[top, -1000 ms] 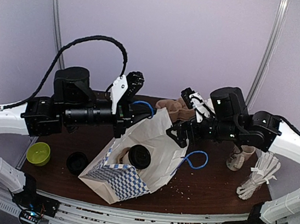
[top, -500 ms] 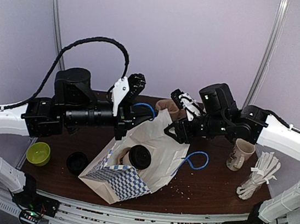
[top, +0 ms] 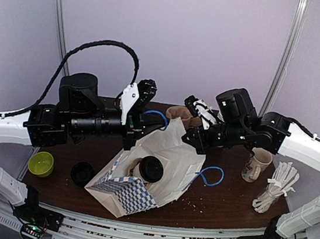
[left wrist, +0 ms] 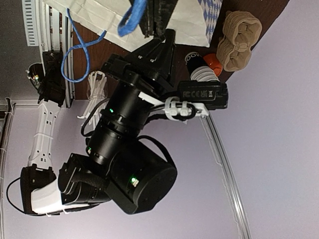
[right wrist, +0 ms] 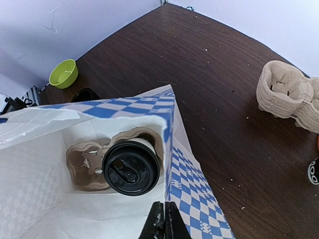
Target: Pack the takeout coffee
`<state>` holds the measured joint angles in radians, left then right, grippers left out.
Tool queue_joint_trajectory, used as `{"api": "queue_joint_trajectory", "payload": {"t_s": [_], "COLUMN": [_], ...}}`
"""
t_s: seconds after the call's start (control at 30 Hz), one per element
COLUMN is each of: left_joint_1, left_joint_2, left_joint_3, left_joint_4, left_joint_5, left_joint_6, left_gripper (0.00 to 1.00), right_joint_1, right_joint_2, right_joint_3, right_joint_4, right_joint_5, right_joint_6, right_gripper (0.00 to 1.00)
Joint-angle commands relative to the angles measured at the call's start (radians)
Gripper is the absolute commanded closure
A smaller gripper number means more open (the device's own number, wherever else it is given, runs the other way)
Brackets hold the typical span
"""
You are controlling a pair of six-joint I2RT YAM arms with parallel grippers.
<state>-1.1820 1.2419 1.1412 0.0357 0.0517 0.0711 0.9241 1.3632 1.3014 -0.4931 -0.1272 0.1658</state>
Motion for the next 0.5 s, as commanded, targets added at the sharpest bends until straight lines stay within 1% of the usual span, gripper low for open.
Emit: {"api": "queue_joint_trajectory", "payload": {"t_s": [0.0,0.2,0.47], "left_joint_1": [-0.009,-0.019,-0.022], "left_joint_2": [0.008,0.016,0.015], "left_joint_3": [0.04,0.046,0.042], "left_joint_4": [0.043,0.047,0.046], "left_joint_5": [-0.018,-0.027,-0.041], "left_joint_6": [-0.003,-0.02,-0.036], "left_gripper": [1.0,1.0,1.0], "right_joint_1": [-0.005,-0.004,-0.003], "right_joint_2": [-0.09,-0.166,-0.228], "right_joint_3": [0.022,0.027,0.023], "right_joint_4": [-0.048,-0.107,-0.126], "right_joint_5": [0.072,0.18,0.162], "right_joint_6": [0.006,-0.015,-0.012], "right_gripper": [1.0,1.0,1.0]}}
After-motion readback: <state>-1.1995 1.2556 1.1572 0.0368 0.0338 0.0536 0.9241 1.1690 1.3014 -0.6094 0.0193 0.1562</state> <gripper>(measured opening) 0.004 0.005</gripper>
